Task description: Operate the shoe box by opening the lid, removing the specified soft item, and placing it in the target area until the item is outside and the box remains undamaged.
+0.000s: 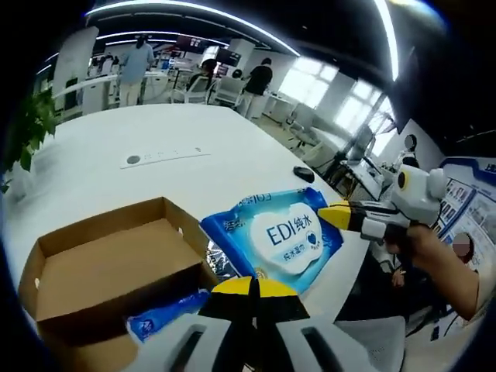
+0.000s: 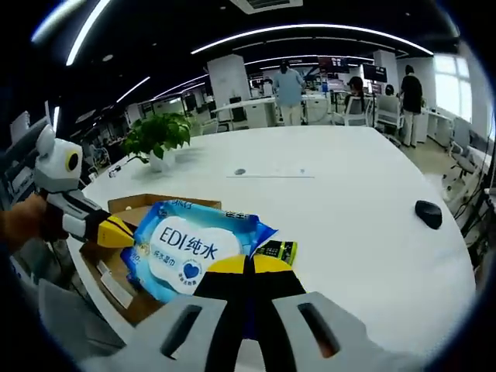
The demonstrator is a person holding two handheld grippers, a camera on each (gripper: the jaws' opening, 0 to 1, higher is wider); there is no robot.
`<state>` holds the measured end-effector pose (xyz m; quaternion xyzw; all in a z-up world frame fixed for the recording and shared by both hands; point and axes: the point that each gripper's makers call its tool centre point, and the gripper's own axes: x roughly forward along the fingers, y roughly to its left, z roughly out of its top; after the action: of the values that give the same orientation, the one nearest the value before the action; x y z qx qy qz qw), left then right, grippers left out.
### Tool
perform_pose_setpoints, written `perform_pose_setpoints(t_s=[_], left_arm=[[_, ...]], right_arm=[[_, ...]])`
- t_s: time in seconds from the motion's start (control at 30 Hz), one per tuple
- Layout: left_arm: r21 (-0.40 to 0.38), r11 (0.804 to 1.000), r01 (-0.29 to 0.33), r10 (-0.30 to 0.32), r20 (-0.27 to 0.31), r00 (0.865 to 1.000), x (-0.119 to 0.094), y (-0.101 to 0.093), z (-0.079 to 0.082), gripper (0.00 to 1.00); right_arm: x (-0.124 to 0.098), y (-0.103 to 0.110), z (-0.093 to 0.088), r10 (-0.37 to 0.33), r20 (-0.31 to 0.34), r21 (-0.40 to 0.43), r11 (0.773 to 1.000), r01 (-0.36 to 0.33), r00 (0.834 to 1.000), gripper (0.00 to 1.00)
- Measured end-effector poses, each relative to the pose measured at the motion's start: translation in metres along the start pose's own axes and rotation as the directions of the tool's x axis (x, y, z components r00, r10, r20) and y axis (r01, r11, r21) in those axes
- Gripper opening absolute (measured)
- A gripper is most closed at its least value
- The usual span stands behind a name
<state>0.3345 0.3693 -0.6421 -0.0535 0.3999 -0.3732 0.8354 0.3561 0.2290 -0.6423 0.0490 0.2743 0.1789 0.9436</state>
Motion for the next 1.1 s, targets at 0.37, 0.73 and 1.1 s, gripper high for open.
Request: perform_pose_setpoints(t_s=[0.37, 0.73, 1.1], left_arm=[[0.017, 1.0, -0.011, 0.011, -0.034, 0.999, 0.023, 0.005, 0.009, 0.0], [0.081, 0.995, -0.055, 0.063, -0.11, 0.992, 0.051, 0.014, 0.018, 0.0], [0.159, 0.981, -0.11, 0.138, -0.177, 0.974, 0.068, 0.023, 0.012, 0.0]], right_arm=[[0.02, -0.021, -0.004, -0.007, -0.022, 0.017, 1.0, 0.007, 1.0, 0.0], [0.045, -0.042, -0.017, -0.005, -0.046, 0.051, 0.999, 0.007, 0.999, 0.0], [0.077, -0.05, -0.036, 0.029, -0.095, 0.062, 0.998, -0.023, 0.995, 0.0]])
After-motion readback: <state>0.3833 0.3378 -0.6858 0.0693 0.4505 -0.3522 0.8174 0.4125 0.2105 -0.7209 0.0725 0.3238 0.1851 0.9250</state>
